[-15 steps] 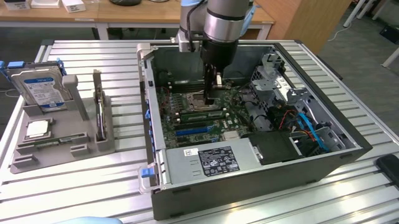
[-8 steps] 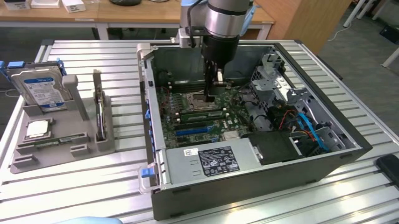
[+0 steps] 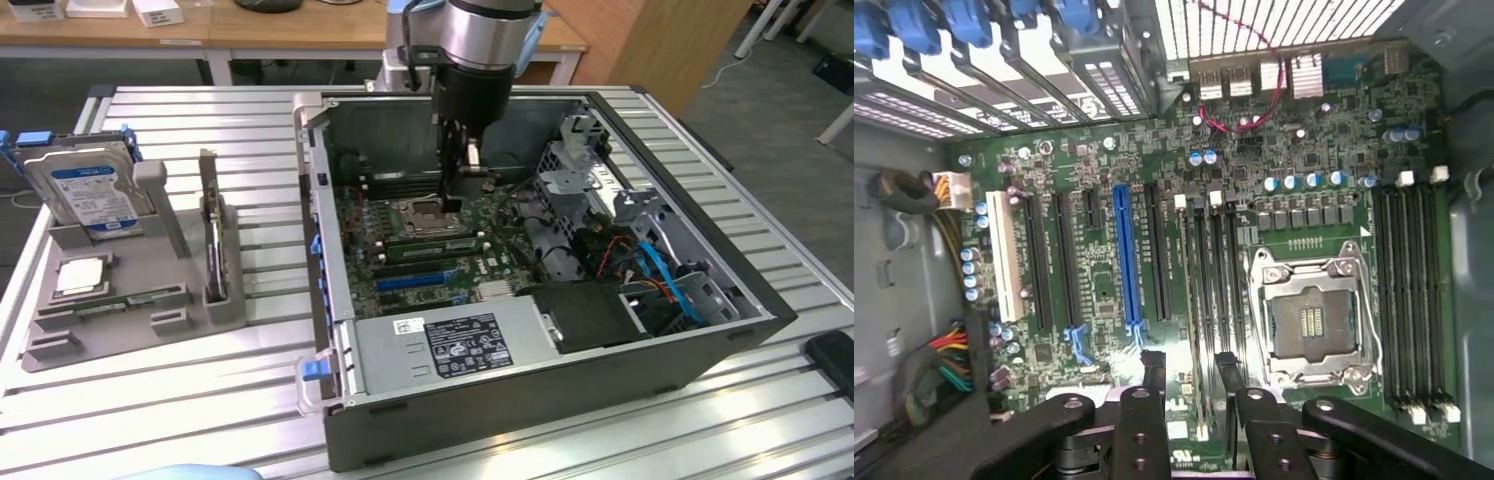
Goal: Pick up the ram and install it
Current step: 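Insert the ram into the slot, then press down the ram until it locks into place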
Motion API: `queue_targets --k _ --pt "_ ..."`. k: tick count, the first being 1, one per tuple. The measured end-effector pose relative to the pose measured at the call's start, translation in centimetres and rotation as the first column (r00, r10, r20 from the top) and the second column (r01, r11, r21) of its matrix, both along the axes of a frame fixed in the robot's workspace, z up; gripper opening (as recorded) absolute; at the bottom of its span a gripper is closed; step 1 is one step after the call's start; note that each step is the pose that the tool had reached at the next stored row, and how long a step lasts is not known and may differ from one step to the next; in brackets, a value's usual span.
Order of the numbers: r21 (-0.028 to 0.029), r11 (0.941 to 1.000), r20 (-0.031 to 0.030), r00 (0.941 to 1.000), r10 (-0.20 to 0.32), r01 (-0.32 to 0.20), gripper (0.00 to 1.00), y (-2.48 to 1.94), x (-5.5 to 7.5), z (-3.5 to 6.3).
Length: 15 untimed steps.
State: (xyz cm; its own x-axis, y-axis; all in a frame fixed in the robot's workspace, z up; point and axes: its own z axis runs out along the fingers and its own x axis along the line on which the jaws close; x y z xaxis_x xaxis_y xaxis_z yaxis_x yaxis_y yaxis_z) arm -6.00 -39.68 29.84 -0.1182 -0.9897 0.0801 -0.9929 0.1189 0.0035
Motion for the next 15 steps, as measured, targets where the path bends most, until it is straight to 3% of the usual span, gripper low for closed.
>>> queue_targets --k 15 --pt "0.0 1.0 0.0 1.0 0.0 0.0 0.33 0.0 0.01 0.16"
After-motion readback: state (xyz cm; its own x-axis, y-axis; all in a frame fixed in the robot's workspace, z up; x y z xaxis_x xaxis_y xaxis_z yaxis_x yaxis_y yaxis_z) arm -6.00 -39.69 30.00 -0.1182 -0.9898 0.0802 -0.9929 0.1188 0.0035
